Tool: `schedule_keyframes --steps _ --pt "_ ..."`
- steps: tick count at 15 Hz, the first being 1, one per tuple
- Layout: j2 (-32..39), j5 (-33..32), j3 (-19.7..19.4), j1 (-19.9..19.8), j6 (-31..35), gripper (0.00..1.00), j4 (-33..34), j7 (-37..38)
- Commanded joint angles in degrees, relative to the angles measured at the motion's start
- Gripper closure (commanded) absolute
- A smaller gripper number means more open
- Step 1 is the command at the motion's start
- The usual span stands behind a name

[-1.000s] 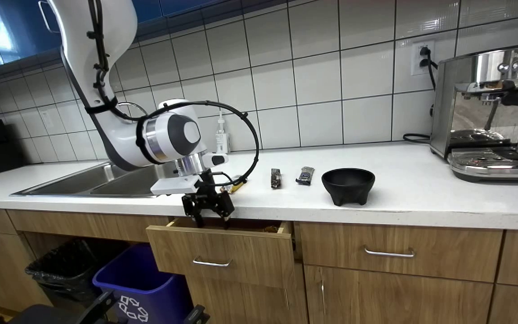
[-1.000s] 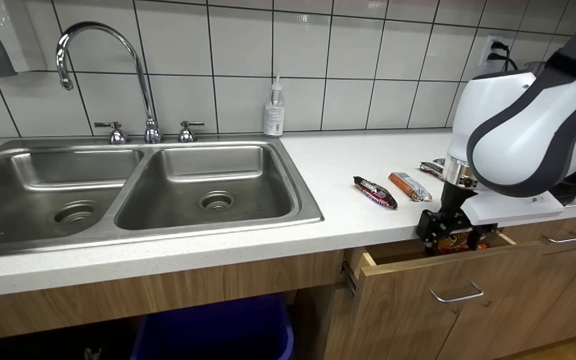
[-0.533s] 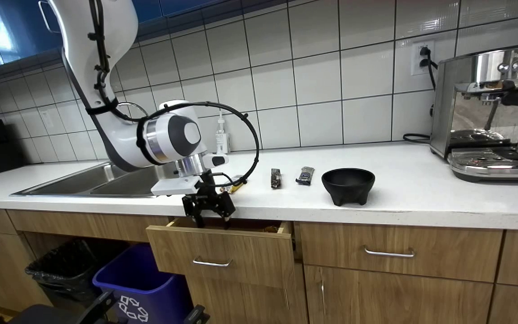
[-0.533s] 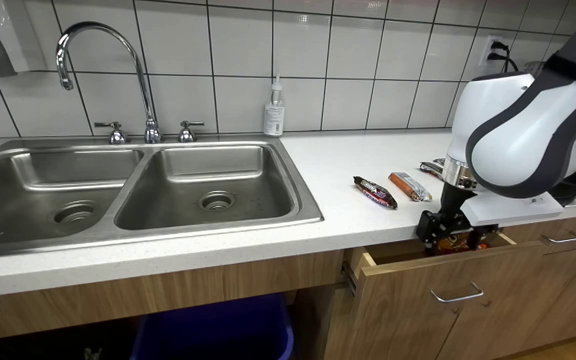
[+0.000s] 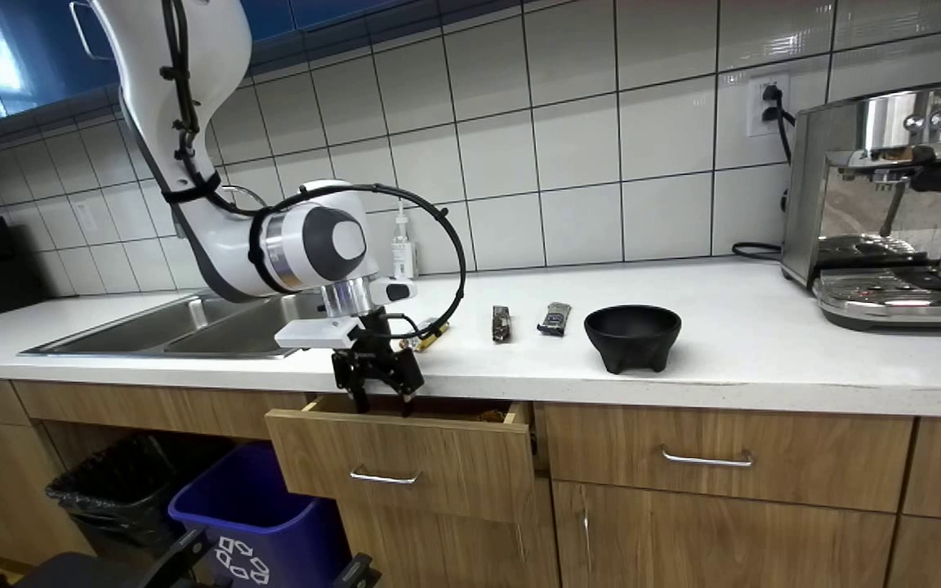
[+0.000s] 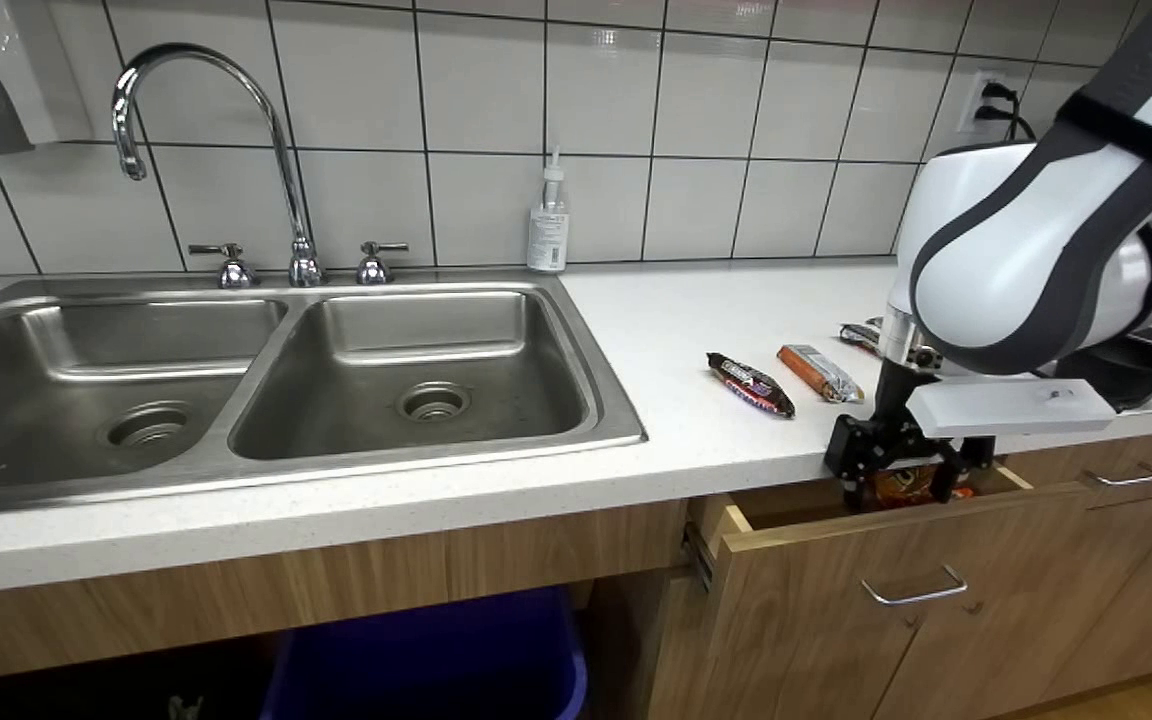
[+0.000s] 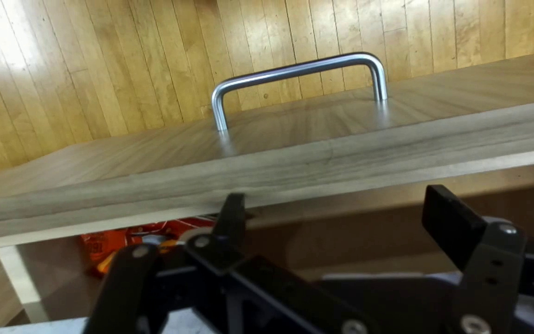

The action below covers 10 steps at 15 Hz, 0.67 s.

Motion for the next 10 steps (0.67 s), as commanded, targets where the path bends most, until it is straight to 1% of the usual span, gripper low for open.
schedule_keyframes --steps 1,6,10 --pt "1.1 2.6 1.9 -0.8 -3.3 0.0 2.4 -0.7" --pt "1.4 0.8 0.9 0.6 -2.7 0.0 2.9 0.3" --pt "1.2 -2.6 -0.9 2.4 -2.8 0.0 2.9 1.0"
